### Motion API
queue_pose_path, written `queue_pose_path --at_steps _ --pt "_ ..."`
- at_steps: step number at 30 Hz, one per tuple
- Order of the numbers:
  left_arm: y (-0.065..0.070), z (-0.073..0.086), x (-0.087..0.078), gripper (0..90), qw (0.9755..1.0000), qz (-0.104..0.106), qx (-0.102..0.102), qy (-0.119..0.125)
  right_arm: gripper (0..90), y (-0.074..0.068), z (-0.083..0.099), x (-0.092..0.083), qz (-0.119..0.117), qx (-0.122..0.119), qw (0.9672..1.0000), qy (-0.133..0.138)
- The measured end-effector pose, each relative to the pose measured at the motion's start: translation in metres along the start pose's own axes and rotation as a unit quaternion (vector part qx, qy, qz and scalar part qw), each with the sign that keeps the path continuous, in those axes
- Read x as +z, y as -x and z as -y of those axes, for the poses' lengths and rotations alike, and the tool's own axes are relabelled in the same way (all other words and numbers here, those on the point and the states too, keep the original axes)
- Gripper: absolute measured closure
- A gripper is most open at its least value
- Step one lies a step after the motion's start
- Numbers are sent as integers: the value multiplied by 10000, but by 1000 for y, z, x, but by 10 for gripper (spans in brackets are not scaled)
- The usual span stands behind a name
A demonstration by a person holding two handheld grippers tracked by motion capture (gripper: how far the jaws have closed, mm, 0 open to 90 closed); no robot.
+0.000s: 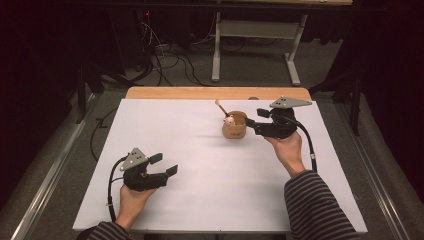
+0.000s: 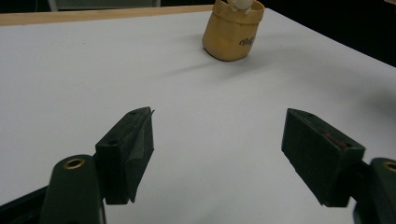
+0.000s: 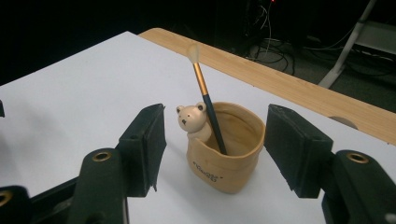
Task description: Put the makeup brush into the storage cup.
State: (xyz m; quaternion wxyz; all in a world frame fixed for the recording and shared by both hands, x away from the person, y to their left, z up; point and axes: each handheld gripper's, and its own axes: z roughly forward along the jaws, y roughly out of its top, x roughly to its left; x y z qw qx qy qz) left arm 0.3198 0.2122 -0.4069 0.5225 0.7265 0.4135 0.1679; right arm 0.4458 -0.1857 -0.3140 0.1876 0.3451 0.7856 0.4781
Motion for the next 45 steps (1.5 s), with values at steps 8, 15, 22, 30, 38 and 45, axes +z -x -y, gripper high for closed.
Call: queue_pose_path --at_steps 8,15,22,30,38,45 --pt "0 0 0 259 10000 9 4 -11 401 -4 5 -8 -44 -36 10000 76" --pt "1 0 0 260 10000 10 16 -17 401 -3 9 -14 -46 26 9999 149" --pt "1 0 1 259 10000 15 10 -14 402 -2 12 -20 -25 28 9998 196" --pt "1 0 1 259 10000 18 4 -19 402 -1 15 -28 -36 77 9996 262" --pt "1 0 1 259 10000 19 5 -17 402 0 19 -35 -54 103 9994 327" --pt "1 0 1 259 10000 9 4 -29 402 0 21 -41 -76 95 9993 345"
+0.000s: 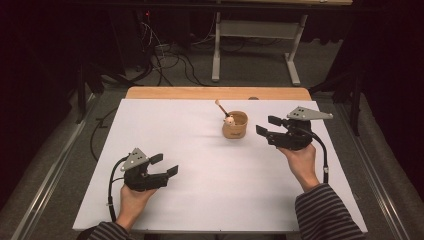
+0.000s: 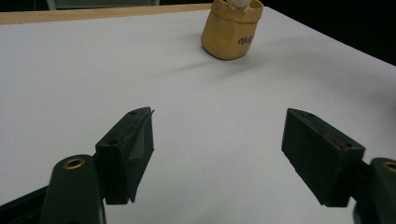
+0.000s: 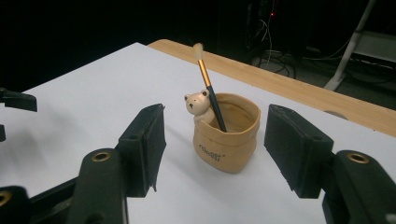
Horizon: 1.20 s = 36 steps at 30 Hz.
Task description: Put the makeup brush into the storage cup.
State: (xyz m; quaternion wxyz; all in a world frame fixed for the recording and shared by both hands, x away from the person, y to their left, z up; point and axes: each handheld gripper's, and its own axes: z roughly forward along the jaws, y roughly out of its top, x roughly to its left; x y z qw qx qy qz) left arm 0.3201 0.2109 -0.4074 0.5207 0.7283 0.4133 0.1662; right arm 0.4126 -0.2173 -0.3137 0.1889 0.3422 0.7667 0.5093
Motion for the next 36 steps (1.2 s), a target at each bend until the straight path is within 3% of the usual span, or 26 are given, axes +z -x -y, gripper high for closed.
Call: queue_pose_path --at_steps 36 --pt "0 0 0 257 10000 52 -37 15 404 -7 10 -24 -127 18 9998 132"
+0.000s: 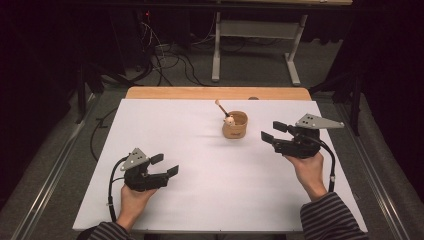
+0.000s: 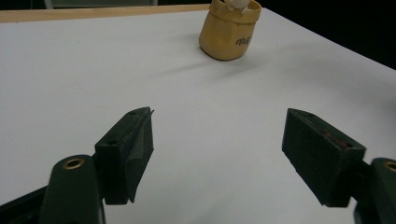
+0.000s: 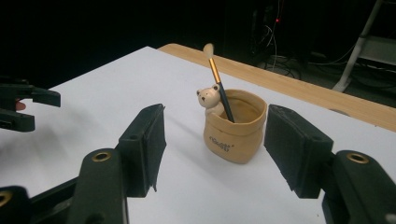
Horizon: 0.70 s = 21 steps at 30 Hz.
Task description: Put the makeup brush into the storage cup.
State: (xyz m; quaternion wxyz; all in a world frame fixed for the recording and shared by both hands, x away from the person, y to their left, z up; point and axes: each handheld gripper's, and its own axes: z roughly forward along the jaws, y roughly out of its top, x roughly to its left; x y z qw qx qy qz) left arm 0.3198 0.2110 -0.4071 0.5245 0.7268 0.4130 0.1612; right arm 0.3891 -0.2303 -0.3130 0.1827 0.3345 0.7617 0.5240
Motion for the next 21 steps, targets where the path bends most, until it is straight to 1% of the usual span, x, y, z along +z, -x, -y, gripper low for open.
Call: queue_pose_path --at_steps 9,10,11,21 --pt "0 0 0 257 10000 5 0 0 403 -4 5 -7 -30 11 10000 -7" --pt "0 0 0 257 10000 3 -2 4 402 -4 5 -8 -41 -25 10000 7" --pt "0 0 0 257 10000 -1 -1 2 401 -5 6 -9 -68 13 10000 8" --pt "0 0 0 256 10000 6 -1 1 400 -13 10 -16 -175 -41 9998 48"
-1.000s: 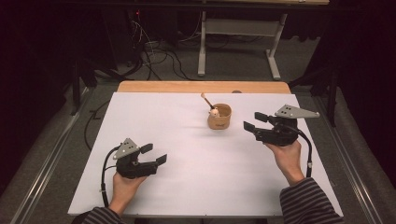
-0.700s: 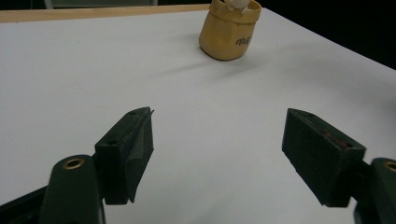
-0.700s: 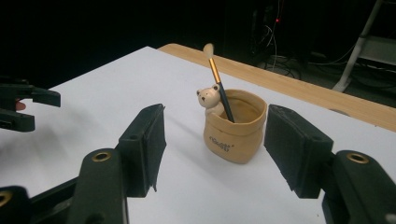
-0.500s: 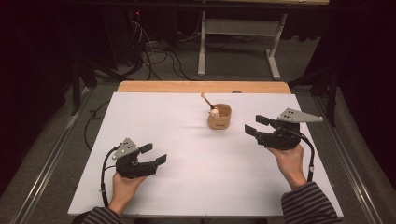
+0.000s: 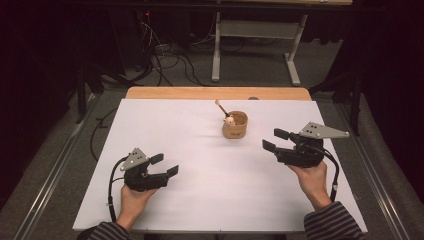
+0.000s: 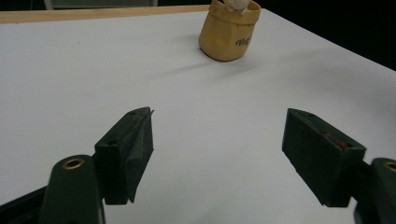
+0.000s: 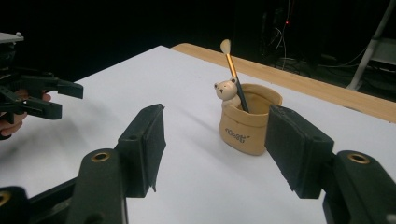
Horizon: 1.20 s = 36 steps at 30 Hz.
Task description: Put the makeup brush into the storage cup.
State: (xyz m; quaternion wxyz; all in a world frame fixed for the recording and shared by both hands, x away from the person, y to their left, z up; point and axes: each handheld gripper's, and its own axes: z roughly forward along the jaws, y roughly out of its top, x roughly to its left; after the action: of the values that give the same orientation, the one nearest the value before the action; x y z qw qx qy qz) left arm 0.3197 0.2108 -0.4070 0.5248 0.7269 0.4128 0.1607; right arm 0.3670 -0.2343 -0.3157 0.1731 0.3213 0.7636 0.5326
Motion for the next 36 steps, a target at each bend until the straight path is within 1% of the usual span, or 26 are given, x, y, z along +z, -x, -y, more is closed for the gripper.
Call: queue_pose_path --at_steps 3,4,6,7,10,20,21,29,36 --pt "0 0 0 256 10000 0 -6 13 400 -1 2 -1 -10 23 10000 -5" --pt "0 0 0 256 10000 1 -10 9 399 -1 3 -1 -15 -1 10000 9" --pt "0 0 0 256 10000 0 -6 4 397 -1 4 -3 -7 53 10000 -4" --pt "0 0 0 256 10000 0 -2 5 392 -1 4 -3 -31 42 10000 13" --pt "0 0 1 256 10000 3 -3 2 387 -2 7 -4 -65 115 9999 24" --pt "0 0 1 256 10000 -6 -9 4 387 -3 18 -11 -54 151 9999 -1" --pt "0 0 1 256 10000 -6 -10 2 387 -4 19 -11 -56 190 9998 0" --pt "0 0 1 256 10000 -3 -15 2 386 -4 28 -11 -55 226 9997 -35" --pt "0 0 1 256 10000 -1 -14 -11 386 -2 39 -8 -74 361 9993 -94"
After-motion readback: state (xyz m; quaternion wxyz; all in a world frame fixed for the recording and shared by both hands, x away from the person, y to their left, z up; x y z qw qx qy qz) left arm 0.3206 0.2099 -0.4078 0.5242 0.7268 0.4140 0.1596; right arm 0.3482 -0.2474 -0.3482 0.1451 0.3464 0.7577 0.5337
